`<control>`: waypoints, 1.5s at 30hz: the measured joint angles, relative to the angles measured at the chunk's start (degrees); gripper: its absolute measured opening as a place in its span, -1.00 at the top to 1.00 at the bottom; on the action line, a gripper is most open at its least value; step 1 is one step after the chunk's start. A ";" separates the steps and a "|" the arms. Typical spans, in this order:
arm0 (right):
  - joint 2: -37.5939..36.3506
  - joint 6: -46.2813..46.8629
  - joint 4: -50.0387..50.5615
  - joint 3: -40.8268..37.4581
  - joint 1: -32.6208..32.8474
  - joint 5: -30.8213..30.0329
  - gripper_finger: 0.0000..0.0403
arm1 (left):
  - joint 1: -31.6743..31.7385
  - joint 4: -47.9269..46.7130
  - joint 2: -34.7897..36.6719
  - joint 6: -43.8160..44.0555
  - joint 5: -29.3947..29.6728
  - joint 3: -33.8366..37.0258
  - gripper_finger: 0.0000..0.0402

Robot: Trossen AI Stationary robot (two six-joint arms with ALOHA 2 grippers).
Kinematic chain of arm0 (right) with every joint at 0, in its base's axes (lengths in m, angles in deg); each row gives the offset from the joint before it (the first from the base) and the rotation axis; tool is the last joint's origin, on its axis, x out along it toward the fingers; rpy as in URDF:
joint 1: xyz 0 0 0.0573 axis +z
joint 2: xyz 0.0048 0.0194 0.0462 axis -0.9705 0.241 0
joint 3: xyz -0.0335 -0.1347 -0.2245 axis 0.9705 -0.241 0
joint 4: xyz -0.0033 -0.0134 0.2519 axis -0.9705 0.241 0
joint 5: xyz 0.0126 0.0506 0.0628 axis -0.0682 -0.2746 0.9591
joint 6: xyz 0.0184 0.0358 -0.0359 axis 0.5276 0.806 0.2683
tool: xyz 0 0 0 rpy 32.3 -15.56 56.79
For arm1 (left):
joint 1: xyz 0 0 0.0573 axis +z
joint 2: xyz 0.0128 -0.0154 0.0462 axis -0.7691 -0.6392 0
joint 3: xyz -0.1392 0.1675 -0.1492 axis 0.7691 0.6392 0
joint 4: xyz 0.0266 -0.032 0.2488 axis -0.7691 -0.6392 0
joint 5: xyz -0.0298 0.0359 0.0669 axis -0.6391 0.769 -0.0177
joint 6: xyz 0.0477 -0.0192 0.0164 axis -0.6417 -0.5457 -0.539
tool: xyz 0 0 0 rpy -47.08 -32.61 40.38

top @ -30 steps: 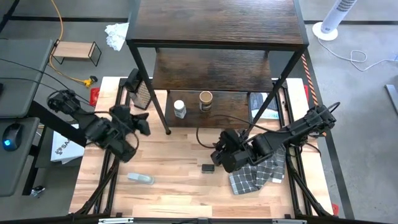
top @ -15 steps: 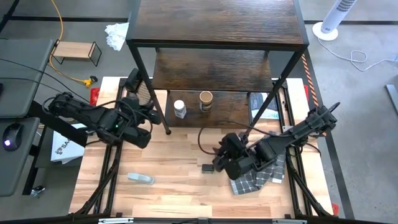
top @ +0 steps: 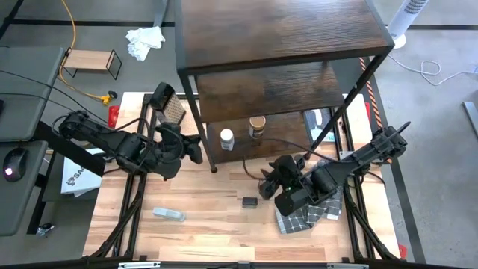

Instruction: Shelf spices

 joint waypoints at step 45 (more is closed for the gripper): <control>-0.07 -8.89 1.67 0.00 -17.12 5.93 -0.63 | -4.23 1.00 9.78 -17.62 -7.59 -0.02 1.00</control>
